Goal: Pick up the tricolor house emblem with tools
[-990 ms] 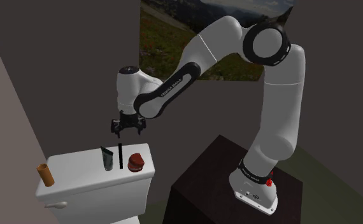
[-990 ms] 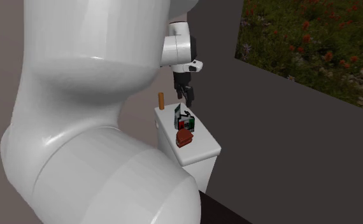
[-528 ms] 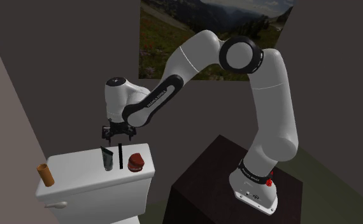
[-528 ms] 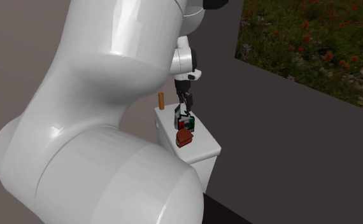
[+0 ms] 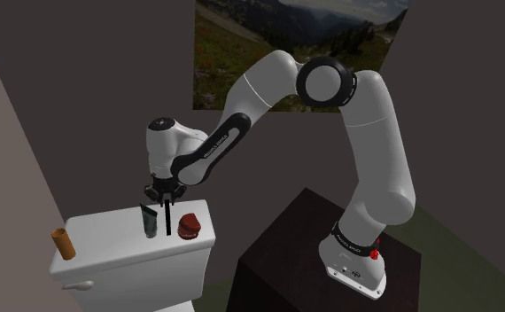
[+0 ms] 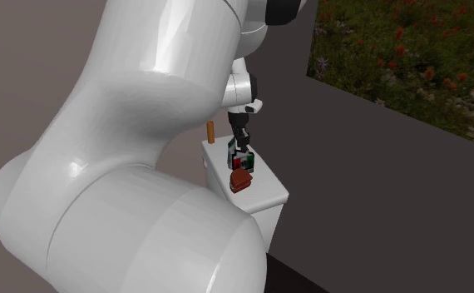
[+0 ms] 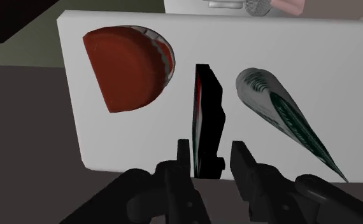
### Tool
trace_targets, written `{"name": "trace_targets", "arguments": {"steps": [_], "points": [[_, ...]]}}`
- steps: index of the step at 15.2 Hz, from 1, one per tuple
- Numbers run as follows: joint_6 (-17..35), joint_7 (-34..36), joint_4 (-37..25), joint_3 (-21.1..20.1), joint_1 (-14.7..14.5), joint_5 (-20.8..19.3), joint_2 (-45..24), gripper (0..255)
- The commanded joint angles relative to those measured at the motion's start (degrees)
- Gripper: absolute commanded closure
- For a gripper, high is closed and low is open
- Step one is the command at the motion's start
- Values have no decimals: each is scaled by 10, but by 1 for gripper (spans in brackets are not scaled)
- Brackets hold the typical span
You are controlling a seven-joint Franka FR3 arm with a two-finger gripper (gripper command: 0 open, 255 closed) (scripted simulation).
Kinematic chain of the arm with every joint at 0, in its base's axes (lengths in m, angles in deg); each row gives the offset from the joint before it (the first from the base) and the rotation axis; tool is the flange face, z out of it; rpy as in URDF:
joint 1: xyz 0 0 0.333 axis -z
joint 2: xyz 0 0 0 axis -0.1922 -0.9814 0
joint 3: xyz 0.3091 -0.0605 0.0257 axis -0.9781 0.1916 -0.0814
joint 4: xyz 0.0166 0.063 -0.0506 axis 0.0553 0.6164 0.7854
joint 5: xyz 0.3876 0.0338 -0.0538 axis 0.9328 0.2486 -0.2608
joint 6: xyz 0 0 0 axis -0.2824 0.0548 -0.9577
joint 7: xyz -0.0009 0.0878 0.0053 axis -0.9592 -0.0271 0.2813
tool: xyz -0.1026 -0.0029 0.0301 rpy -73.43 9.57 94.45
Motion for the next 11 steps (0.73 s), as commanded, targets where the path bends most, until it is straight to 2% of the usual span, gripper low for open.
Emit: {"name": "trace_targets", "arguments": {"steps": [1,11], "points": [[1,0,0,0,0,0,0,255],[-14,-7,2,-7,5,8,17,255]]}}
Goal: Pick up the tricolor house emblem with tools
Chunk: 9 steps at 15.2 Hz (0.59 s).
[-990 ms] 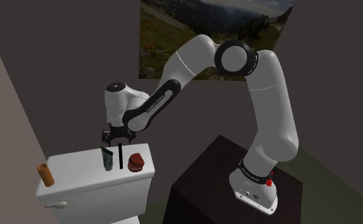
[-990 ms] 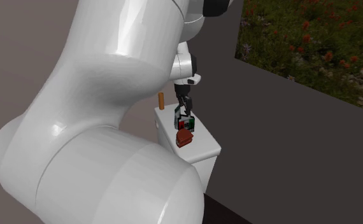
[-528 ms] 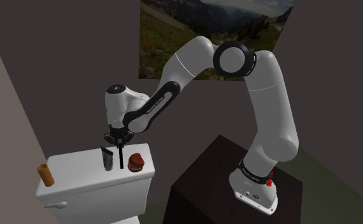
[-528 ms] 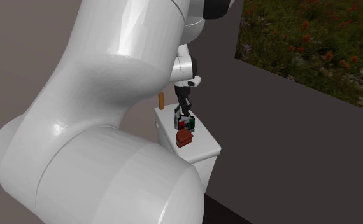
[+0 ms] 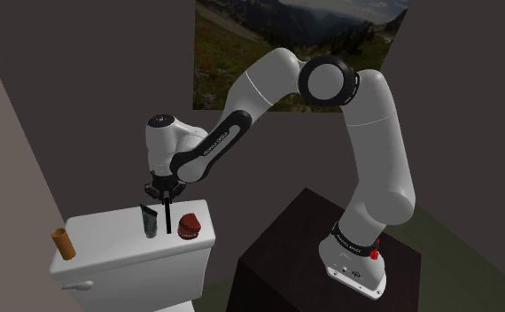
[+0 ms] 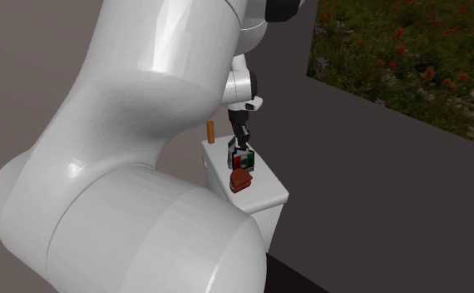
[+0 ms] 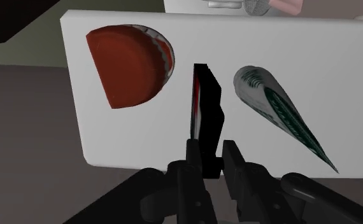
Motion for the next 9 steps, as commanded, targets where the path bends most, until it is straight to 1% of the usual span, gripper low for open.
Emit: {"name": "trace_targets", "arguments": {"steps": [1,9], "points": [[-9,-4,4,-5,4,6,14,255],[-49,-23,8,-24,17,30,59,255]]}}
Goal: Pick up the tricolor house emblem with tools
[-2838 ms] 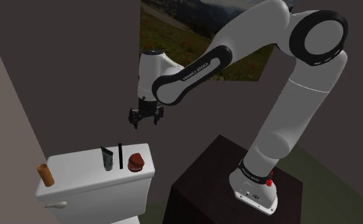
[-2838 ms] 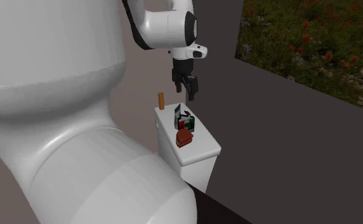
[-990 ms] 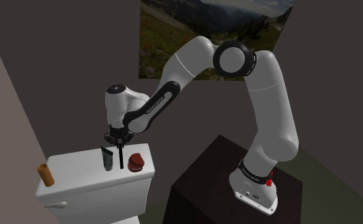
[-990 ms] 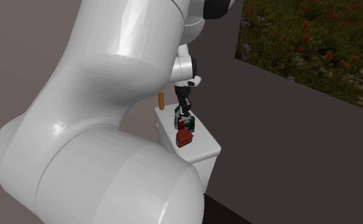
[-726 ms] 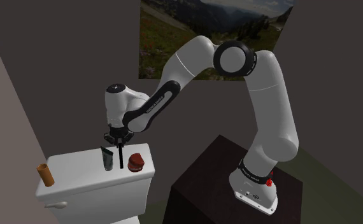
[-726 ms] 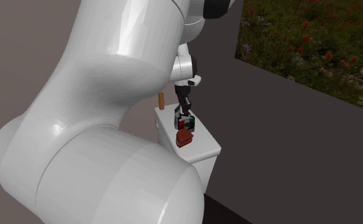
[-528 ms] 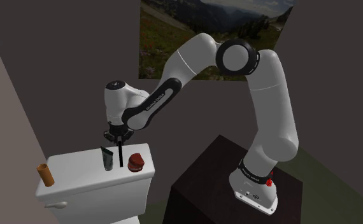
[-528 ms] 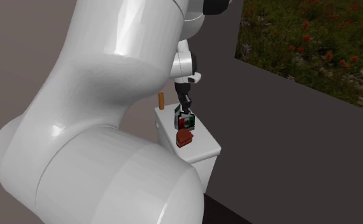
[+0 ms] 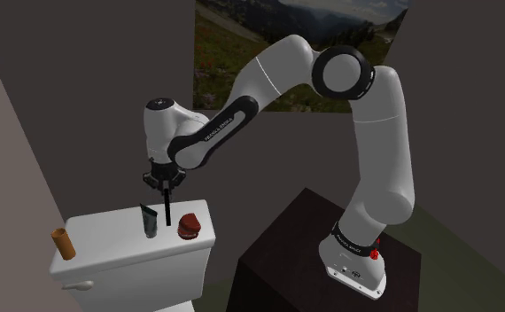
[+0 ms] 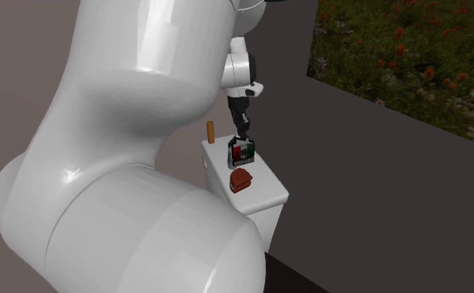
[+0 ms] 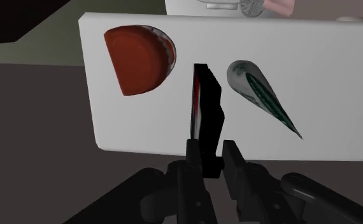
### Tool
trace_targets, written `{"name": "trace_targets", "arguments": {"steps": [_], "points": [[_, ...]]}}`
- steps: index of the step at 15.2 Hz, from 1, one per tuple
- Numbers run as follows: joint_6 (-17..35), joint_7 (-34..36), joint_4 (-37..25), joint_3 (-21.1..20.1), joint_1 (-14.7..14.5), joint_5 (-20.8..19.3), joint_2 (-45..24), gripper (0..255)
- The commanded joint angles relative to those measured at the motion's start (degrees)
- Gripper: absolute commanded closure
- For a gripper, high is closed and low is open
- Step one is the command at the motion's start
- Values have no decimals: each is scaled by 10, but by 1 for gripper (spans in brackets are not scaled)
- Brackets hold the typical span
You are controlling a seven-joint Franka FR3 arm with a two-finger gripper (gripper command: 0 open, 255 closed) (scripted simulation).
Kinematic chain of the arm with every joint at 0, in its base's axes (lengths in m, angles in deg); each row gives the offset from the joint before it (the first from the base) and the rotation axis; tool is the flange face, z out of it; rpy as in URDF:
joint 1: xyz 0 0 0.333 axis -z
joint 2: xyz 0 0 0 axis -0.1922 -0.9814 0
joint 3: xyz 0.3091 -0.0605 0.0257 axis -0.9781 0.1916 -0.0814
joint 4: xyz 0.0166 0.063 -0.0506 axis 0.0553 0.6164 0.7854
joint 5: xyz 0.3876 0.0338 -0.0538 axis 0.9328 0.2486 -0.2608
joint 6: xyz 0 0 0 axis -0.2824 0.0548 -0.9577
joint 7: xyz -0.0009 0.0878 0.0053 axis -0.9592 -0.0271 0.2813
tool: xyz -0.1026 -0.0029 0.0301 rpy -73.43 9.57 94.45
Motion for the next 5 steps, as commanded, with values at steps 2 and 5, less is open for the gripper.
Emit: {"name": "trace_targets", "arguments": {"steps": [2,5], "points": [[-15,-8,1,-6,5,10,17,255],[-21,-11,0,-9,7,13,23,255]]}}
